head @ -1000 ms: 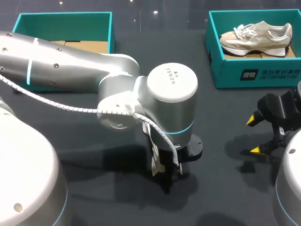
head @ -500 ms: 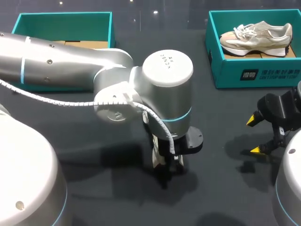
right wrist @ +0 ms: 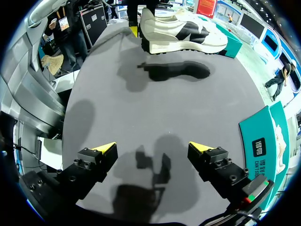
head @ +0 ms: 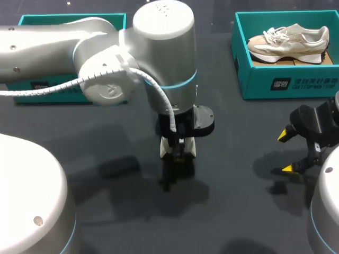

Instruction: Take the shoe out of the shoebox, open the shoe tongue, remove and reinsert the insole, then place the shoe into the shoebox

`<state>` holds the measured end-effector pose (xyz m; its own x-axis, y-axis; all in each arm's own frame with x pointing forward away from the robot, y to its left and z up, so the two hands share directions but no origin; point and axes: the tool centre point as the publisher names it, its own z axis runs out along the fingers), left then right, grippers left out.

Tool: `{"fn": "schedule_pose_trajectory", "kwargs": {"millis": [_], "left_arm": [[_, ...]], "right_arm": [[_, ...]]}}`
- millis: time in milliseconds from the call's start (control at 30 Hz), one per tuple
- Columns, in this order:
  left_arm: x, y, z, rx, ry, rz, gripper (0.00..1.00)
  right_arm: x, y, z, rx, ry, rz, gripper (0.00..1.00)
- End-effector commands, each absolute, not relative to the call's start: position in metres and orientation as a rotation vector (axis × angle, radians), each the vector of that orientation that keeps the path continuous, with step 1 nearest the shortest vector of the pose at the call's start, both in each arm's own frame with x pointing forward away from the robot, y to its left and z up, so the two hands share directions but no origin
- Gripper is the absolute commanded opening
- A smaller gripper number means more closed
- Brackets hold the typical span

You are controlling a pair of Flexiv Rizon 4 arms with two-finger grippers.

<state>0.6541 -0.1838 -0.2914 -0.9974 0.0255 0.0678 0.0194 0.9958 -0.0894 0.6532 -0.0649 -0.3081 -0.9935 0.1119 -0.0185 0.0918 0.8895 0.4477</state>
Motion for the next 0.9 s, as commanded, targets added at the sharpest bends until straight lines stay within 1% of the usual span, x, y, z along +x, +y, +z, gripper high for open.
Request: {"fn": "schedule_pose_trajectory", "kwargs": {"millis": [33, 233, 733, 900], "left_arm": [[0.667, -0.167, -0.238, -0.044, -3.078, 0.125, 0.00], [0.681, -0.158, -0.200, -0.030, -3.114, 0.106, 0.00], [0.681, -0.158, -0.200, -0.030, -3.114, 0.106, 0.00], [0.701, -0.131, -0.179, -0.040, -3.077, 0.171, 0.00]], "right_arm": [[0.652, -0.064, -0.308, 0.164, 3.009, 0.705, 1.00], [0.652, -0.064, -0.308, 0.164, 3.009, 0.705, 1.00], [0.652, -0.064, -0.308, 0.164, 3.009, 0.705, 1.00], [0.652, -0.064, -0.308, 0.164, 3.009, 0.705, 1.00]]}}
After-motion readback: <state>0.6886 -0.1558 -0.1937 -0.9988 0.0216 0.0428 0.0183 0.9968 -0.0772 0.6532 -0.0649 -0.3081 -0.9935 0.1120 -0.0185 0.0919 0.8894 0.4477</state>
